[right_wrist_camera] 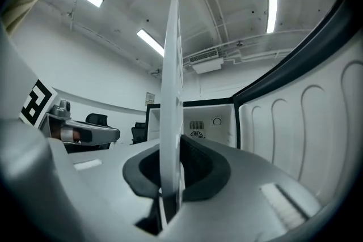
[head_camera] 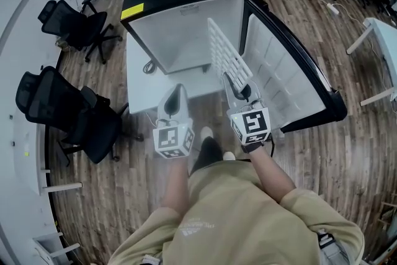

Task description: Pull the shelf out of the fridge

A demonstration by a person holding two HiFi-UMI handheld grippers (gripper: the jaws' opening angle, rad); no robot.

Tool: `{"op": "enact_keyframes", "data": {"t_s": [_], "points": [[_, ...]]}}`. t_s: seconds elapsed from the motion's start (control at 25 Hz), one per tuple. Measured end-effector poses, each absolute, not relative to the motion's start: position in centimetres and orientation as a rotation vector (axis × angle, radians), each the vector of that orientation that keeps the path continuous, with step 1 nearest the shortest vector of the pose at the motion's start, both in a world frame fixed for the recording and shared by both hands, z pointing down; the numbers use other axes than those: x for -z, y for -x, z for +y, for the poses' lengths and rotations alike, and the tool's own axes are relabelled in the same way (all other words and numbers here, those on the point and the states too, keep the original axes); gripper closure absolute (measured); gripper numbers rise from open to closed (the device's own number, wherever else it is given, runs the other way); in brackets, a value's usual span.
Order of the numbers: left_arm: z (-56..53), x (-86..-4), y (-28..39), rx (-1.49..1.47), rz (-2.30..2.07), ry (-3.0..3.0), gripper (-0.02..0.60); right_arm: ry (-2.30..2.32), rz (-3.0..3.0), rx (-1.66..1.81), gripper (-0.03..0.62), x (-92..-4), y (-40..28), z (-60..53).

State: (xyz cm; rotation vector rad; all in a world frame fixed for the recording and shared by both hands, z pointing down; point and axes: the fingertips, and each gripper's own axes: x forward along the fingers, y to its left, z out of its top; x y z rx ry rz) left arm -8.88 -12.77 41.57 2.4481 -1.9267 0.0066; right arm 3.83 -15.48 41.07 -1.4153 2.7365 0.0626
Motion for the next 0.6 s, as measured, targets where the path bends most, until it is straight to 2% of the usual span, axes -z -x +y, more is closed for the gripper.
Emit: {"op": "enact_keyframes", "data": {"t_s": [0.28,0.6], "points": [[-13.0,-41.4,9.4,0.008,-1.928,-2.453,0.580,1.431,2.750,-0.122,0.571,-40.6,-3.1,-15.9],[-13.9,-42.2,10.0,-0.007,-1.898,-2.455,0.580,1.440,2.738,-0.041,0.571,-41.6,-2.4,-17.3]]}}
